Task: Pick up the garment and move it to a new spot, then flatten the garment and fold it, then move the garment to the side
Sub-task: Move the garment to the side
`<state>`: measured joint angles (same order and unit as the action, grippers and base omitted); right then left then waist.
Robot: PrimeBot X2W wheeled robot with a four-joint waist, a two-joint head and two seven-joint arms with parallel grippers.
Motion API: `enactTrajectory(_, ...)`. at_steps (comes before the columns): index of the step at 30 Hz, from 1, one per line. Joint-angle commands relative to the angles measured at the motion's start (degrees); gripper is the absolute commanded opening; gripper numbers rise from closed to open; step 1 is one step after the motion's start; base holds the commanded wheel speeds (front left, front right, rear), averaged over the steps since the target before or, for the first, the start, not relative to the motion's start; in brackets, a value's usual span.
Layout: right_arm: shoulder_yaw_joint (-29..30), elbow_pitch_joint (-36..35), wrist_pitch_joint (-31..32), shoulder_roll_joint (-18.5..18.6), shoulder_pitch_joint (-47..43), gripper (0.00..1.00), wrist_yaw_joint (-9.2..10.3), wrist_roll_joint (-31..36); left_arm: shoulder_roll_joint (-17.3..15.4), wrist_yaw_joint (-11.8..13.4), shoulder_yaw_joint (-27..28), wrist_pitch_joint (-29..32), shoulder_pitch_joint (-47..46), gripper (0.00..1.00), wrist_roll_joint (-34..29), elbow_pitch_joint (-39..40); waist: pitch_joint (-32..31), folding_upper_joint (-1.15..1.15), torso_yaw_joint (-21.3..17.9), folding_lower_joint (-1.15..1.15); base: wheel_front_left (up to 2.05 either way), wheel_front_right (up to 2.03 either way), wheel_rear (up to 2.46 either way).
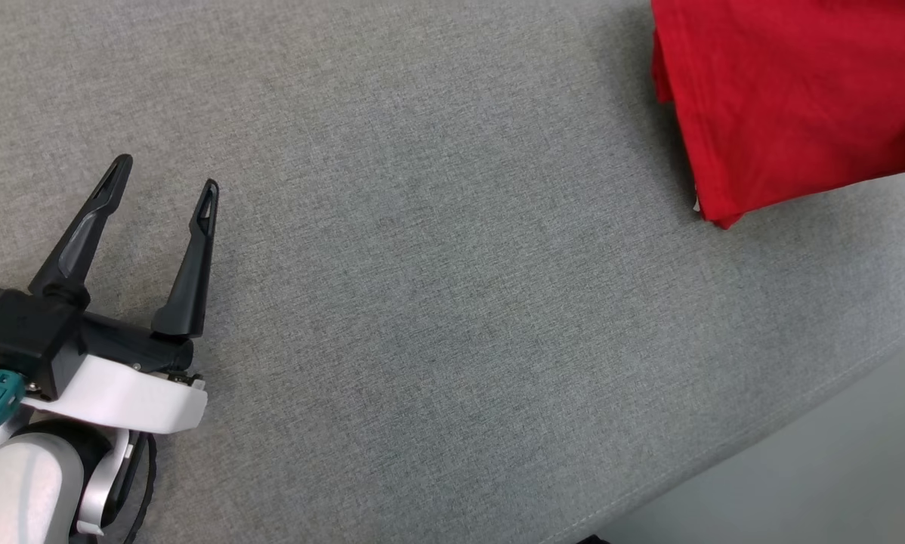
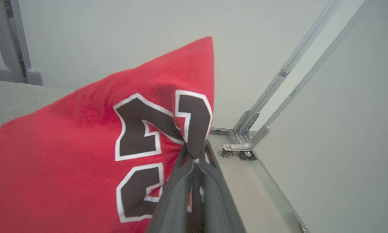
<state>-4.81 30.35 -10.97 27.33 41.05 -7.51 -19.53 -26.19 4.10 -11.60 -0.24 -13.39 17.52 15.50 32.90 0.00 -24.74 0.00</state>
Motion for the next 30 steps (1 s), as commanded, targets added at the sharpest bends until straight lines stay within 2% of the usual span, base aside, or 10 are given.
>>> enactTrajectory(1, 0.14, 1.38, -0.86, -0.05, 1.53, 0.00, 0.04, 0.24, -0.20, 0.00, 0.01, 0.03, -1.15, 1.00, -0.52, 0.22, 0.48, 0.00, 0.03, 0.00, 0.00, 0.00, 0.00)
enactTrajectory(2, 0.28, 2.97, -1.30, -0.37, 2.35, 0.17, 0.04, 0.58, -0.21, -0.01, -0.08, 0.15, -1.38, 1.00, -0.47, 0.32, 0.75, 0.00, 0.11, 0.00, 0.00, 0.00, 0.00)
enactTrajectory(4, 1.00, 6.25, -2.09, -1.09, 3.63, 1.00, 0.04, 0.99, -0.32, 0.02, -0.29, 0.43, -1.49, 1.00, -0.50, 0.48, 1.21, 0.00, 0.33, 0.00, 0.00, 0.00, 0.00)
enactTrajectory(8, 2.41, 10.88, -3.51, -2.39, 5.25, 1.00, 0.04, 1.41, -0.74, 0.49, -0.08, 0.31, -1.07, 1.00, -0.92, 0.72, 1.66, 0.00, 0.87, 0.00, 0.00, 0.00, 0.00)
enactTrajectory(13, 3.95, 11.68, -4.25, -3.78, 3.77, 1.00, 0.04, 0.33, -0.48, 0.85, -0.01, -0.40, -0.21, 1.00, -0.37, 0.11, 0.73, 0.00, 1.63, 0.00, 0.00, 0.00, 0.00)
enactTrajectory(17, 5.35, 8.10, -4.23, -5.54, 1.07, 1.00, 0.03, -0.32, 0.34, 1.13, -0.02, -1.54, 0.03, 1.00, 0.22, -0.58, -0.72, 0.00, 2.37, 0.00, 0.00, 0.00, 0.00)
enactTrajectory(22, 7.39, -0.34, -4.19, -9.04, -5.63, 1.00, 0.04, -0.25, 1.80, 1.51, -0.32, -3.65, 1.46, 1.00, 1.35, -2.33, -3.96, 0.00, 4.26, 0.00, 0.00, 0.00, 0.00)
enactTrajectory(30, 5.50, -13.26, -4.16, -16.10, -17.80, 1.00, 0.04, 0.13, 4.92, 2.00, -0.27, -8.10, 2.70, 1.00, 3.66, -5.90, -8.97, 0.00, 9.21, 0.00, 0.00, 0.00, 0.00)
